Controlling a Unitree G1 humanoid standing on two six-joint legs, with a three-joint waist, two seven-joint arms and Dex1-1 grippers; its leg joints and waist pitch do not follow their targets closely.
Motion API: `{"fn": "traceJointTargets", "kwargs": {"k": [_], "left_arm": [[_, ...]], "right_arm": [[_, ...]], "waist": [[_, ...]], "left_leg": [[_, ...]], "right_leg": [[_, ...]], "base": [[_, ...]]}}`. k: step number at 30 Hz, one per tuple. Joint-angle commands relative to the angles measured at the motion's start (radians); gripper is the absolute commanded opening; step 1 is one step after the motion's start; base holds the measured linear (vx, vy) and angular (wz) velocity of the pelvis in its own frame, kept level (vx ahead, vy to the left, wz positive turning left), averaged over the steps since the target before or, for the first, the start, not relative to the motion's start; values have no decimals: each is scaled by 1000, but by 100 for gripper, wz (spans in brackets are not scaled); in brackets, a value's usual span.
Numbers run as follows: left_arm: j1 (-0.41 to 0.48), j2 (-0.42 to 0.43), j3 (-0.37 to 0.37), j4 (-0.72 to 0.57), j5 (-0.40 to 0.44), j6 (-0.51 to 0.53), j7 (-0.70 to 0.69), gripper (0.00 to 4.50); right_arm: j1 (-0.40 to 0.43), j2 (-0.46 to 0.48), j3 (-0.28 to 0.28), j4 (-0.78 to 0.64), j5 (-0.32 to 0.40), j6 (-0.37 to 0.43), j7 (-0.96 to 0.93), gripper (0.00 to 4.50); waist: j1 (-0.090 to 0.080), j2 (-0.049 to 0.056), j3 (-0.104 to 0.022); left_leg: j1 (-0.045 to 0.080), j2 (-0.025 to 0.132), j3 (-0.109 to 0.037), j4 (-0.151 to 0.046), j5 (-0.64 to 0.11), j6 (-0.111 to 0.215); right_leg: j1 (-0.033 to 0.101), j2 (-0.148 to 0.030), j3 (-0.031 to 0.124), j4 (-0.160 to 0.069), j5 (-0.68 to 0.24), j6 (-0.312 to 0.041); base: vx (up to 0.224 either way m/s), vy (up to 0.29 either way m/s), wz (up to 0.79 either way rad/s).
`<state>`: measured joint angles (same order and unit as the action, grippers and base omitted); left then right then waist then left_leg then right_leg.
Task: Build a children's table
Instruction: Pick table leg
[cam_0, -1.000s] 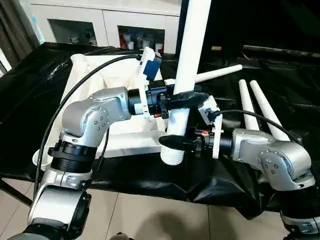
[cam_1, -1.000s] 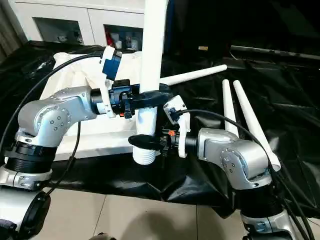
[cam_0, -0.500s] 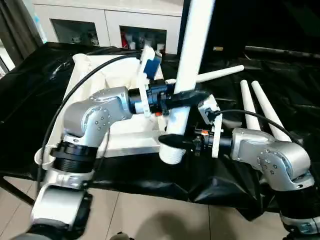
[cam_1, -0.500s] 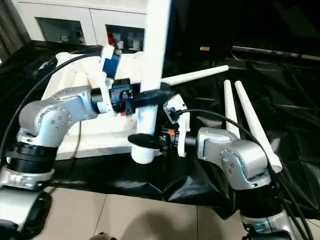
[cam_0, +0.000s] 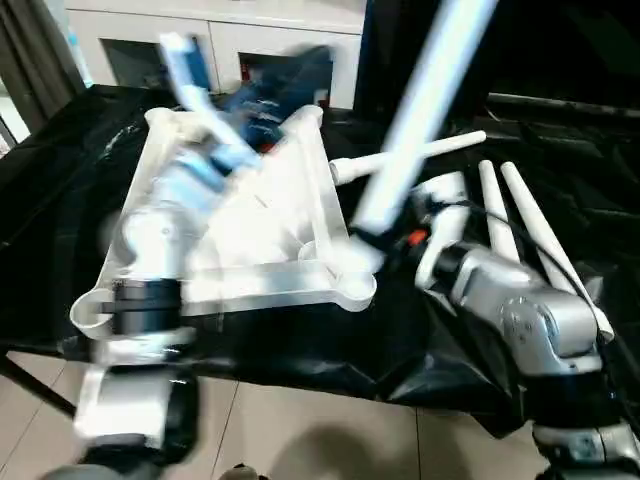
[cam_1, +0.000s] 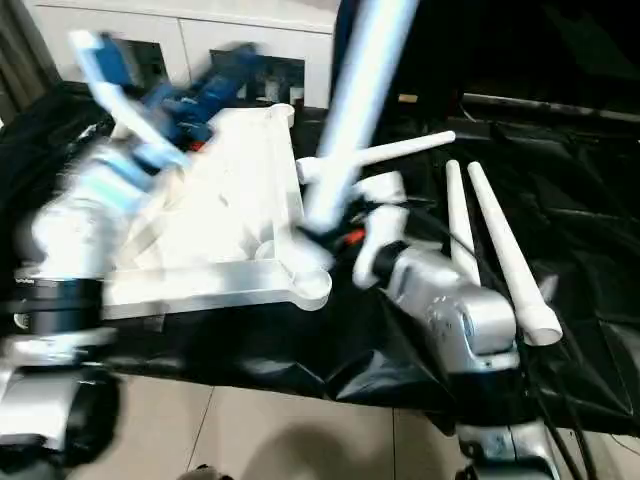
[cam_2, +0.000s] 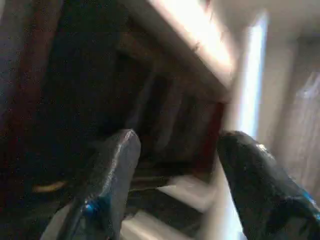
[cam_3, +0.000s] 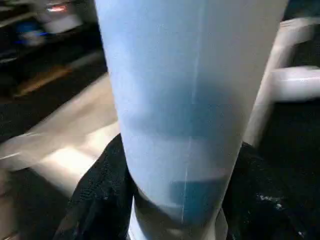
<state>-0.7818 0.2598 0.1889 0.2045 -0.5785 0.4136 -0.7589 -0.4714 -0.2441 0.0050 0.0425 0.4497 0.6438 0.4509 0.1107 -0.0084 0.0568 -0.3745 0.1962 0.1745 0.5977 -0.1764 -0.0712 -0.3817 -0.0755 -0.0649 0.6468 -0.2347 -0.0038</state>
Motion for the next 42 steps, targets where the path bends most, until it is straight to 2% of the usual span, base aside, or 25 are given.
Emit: {"fn": "traceJointTargets", "kwargs": {"k": [1,2,3,5,6,7,8,9,11,12,14,15,16,18,19,21,22,24,26,27,28,31,34,39,42], "left_arm": [[66,78,-162,17,198,-71,-55,301],[74,88,-181,23,216,-81,-64,301],[96,120,-239,39,273,-114,-90,301],[137,157,-342,94,366,-201,-156,301],[153,162,-375,116,378,-216,-198,301],[164,165,-406,142,397,-253,-241,301],[168,167,-417,152,403,-264,-257,301],[171,169,-431,165,410,-277,-276,301],[168,190,-522,272,495,-365,-333,301],[167,190,-523,275,496,-366,-333,301],[149,187,-550,369,548,-429,-334,301],[149,187,-550,369,548,-429,-334,301],[130,183,-557,428,567,-453,-335,282],[119,182,-558,456,573,-458,-337,264],[110,180,-558,476,575,-463,-340,264],[82,178,-567,537,586,-485,-357,258],[74,177,-569,554,589,-491,-361,227],[55,170,-563,599,591,-518,-384,218],[46,163,-554,621,586,-519,-401,210],[41,163,-554,634,583,-517,-421,181],[38,164,-555,641,584,-513,-432,173],[27,166,-564,677,597,-523,-453,168],[13,159,-555,720,600,-540,-452,127],[-5,155,-533,754,596,-548,-466,83],[-12,159,-533,764,601,-552,-472,72]], "right_arm": [[-13,3,-19,50,-61,-59,-77,193],[-12,3,-19,56,-67,-62,-85,193],[-11,4,-20,73,-85,-73,-108,193],[-6,2,-10,99,-123,-102,-128,193],[3,0,-3,90,-132,-116,-120,193],[13,-2,2,74,-134,-122,-105,193],[17,-3,3,67,-133,-124,-100,193],[23,-3,4,58,-131,-125,-93,193],[55,-25,15,8,-112,-115,-49,193],[55,-26,15,7,-112,-115,-48,193],[74,-32,17,-20,-101,-106,-35,193],[74,-32,17,-20,-101,-106,-35,193],[80,-27,19,-23,-105,-110,-33,193],[84,-25,22,-26,-107,-112,-33,193],[87,-22,23,-27,-109,-113,-31,193],[97,-17,26,-43,-113,-109,-22,193],[101,-16,28,-49,-114,-108,-21,193],[110,-17,31,-63,-111,-103,-20,193],[114,-18,32,-68,-109,-99,-20,193],[116,-21,36,-72,-109,-94,-16,193],[117,-25,40,-73,-111,-91,-11,193],[123,-38,46,-79,-113,-88,2,193],[125,-41,38,-82,-111,-85,7,193],[118,-40,47,-73,-113,-88,13,193],[115,-40,50,-69,-113,-89,18,193]], "waist": [[-1,-11,-76],[-2,-6,-75],[-2,-3,-74],[0,-1,-74],[0,0,-75],[-2,12,-77],[-3,5,-78],[-3,12,-78],[-5,10,-77],[-5,9,-76],[-8,13,-76],[-9,13,-77],[-11,12,-78],[-13,21,-76],[-14,18,-74],[-17,22,-73],[-18,20,-73],[-18,16,-75],[-18,17,-75],[-18,19,-75],[-19,23,-75],[-19,20,-75],[-19,14,-74],[-17,14,-73],[-17,14,-73]], "left_leg": [[14,27,-10,-62,-29,-19],[13,25,-8,-62,-30,-24],[15,26,-7,-63,-36,-30],[17,26,-6,-64,-47,-32],[16,26,-6,-65,-46,-35],[16,26,-6,-63,-50,-42],[14,25,-7,-64,-53,-43],[13,24,-8,-64,-56,-42],[14,25,-8,-64,-76,-33],[14,24,-9,-64,-82,-30],[15,26,-11,-66,-103,-32],[15,27,-11,-67,-116,-37],[15,28,-12,-68,-119,-38],[16,27,-12,-68,-144,-46],[17,28,-12,-69,-155,-46],[18,28,-12,-69,-163,-44],[19,28,-11,-69,-164,-44],[18,29,-11,-68,-154,-38],[17,29,-11,-67,-143,-33],[17,29,-11,-67,-136,-28],[17,29,-11,-66,-135,-28],[18,29,-11,-66,-144,-24],[17,29,-10,-66,-143,-19],[18,32,-11,-67,-150,-17],[18,31,-11,-68,-152,-17]], "right_leg": [[53,-59,49,-71,53,-139],[53,-57,50,-66,55,-137],[49,-57,50,-67,42,-131],[46,-59,52,-70,45,-138],[48,-59,52,-67,49,-140],[47,-59,52,-65,69,-143],[51,-59,52,-64,93,-151],[51,-59,52,-64,102,-156],[52,-58,52,-67,120,-168],[54,-57,53,-67,117,-163],[54,-61,52,-69,106,-165],[55,-64,51,-67,87,-172],[55,-65,51,-67,81,-179],[53,-66,51,-71,50,-191],[52,-66,51,-73,36,-197],[51,-67,52,-75,25,-209],[50,-66,52,-75,24,-210],[52,-67,53,-73,36,-212],[52,-67,52,-71,50,-219],[52,-68,53,-70,59,-228],[52,-67,53,-71,62,-229],[52,-67,53,-71,73,-236],[54,-69,53,-72,61,-237],[52,-71,53,-73,34,-239],[52,-72,53,-74,30,-240]], "base": [[0,0,0],[0,0,0],[0,0,0],[0,0,0],[0,0,0],[0,0,0],[0,0,0],[0,0,0],[0,0,0],[0,0,0],[0,0,0],[0,0,0],[0,0,0],[0,0,0],[0,0,0],[0,0,0],[0,0,0],[0,0,0],[0,0,0],[0,0,0],[0,0,0],[0,0,0],[0,0,0],[0,0,0],[0,0,0]]}}
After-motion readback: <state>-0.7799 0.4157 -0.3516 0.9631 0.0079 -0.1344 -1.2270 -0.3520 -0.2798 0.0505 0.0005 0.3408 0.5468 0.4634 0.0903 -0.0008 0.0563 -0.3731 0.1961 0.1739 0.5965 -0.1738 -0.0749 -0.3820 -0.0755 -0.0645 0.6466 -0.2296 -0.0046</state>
